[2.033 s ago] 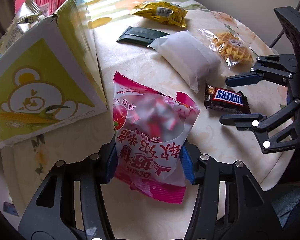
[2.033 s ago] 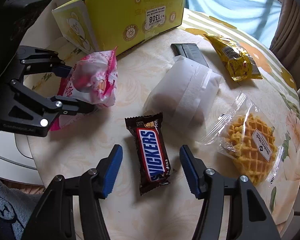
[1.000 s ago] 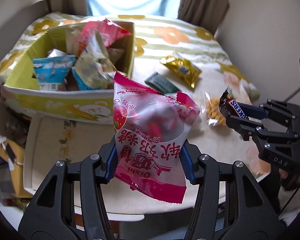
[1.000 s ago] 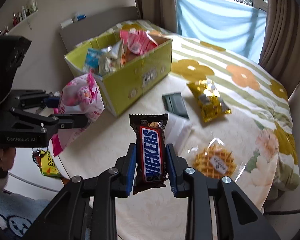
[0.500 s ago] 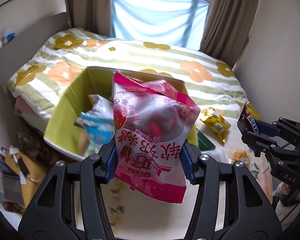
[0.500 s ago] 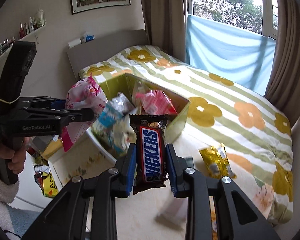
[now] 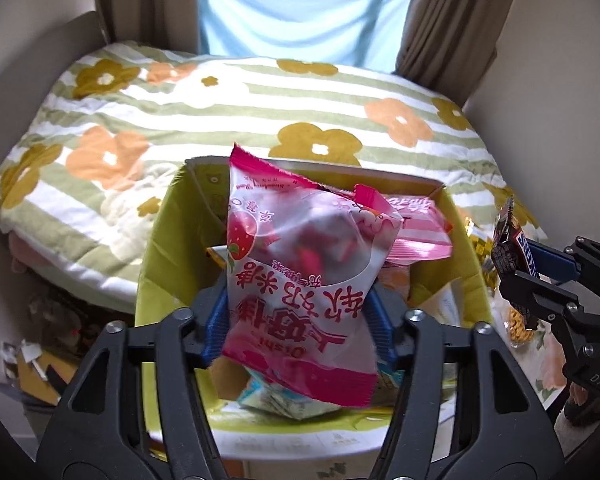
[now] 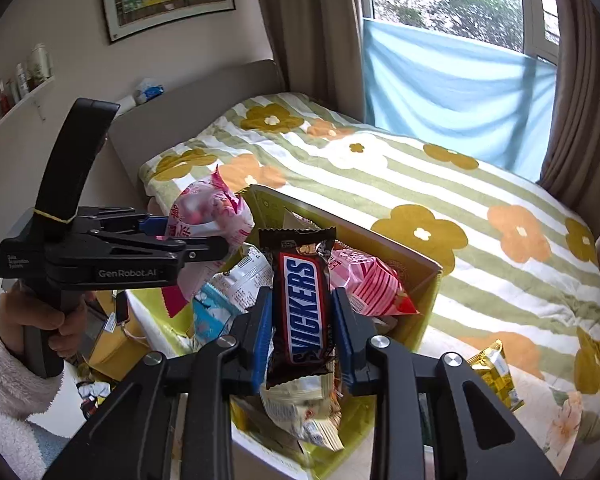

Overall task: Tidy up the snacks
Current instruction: 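Carry the pink bag and Snickers bar into the yellow box and open both tools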

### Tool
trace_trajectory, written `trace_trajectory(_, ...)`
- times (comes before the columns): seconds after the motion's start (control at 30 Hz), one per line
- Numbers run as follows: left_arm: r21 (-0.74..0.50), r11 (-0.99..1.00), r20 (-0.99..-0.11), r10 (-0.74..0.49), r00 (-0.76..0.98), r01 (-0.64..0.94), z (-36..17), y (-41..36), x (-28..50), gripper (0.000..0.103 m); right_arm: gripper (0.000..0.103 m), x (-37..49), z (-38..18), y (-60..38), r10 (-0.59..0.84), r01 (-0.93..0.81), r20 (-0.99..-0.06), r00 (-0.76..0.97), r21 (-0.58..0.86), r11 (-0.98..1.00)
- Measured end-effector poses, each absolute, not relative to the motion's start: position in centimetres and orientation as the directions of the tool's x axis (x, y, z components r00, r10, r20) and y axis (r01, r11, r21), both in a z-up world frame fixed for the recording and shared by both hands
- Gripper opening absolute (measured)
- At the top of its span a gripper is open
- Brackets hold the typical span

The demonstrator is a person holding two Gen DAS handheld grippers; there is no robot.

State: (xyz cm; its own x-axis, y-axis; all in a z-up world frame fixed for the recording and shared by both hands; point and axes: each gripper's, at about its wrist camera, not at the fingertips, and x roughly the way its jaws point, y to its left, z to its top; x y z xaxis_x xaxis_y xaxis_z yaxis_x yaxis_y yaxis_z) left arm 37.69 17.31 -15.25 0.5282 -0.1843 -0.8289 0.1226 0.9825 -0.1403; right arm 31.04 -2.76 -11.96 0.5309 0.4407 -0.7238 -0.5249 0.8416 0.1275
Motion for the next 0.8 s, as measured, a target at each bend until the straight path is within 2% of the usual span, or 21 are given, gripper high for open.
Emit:
trace_trajectory(0.07, -0.132, 0.981, -0.838, -0.186, 0.513, 0.140, -16.1, 17.3, 38.3, 0.092, 0.027, 31.4, -12.6, -2.4, 0.424, -0.496, -0.736, 0.528, 0.138, 0.857)
trace_trajectory(0.13, -0.112, 0.982, -0.835, -0.176, 0.521, 0.152, -16.7, 17.4, 38.7, 0.099, 0.027, 31.7, -13.1, -2.0, 0.411, -0.472, -0.749, 0.520, 0.148, 0.869)
trace_trajectory(0.27, -0.098, 0.982, -0.832, -0.171, 0.528, 0.163, -17.5, 18.1, 38.3, 0.099, 0.027, 32.1, -14.3, -1.9, 0.387, -0.444, -0.777, 0.497, 0.156, 0.882)
trace_trajectory(0.47, -0.097, 0.992, -0.825, -0.128, 0.550, 0.086, -17.6, 20.2, 36.7, 0.099, 0.027, 32.5, -15.3, -1.4, 0.395, -0.462, -0.794, 0.463, 0.164, 0.872)
trace_trajectory(0.8, -0.138, 0.989, -0.814, -0.145, 0.562, 0.054, -16.6, 21.5, 35.3, 0.099, 0.027, 32.9, -14.8, 0.4, 0.449, -0.486, -0.777, 0.441, 0.213, 0.847)
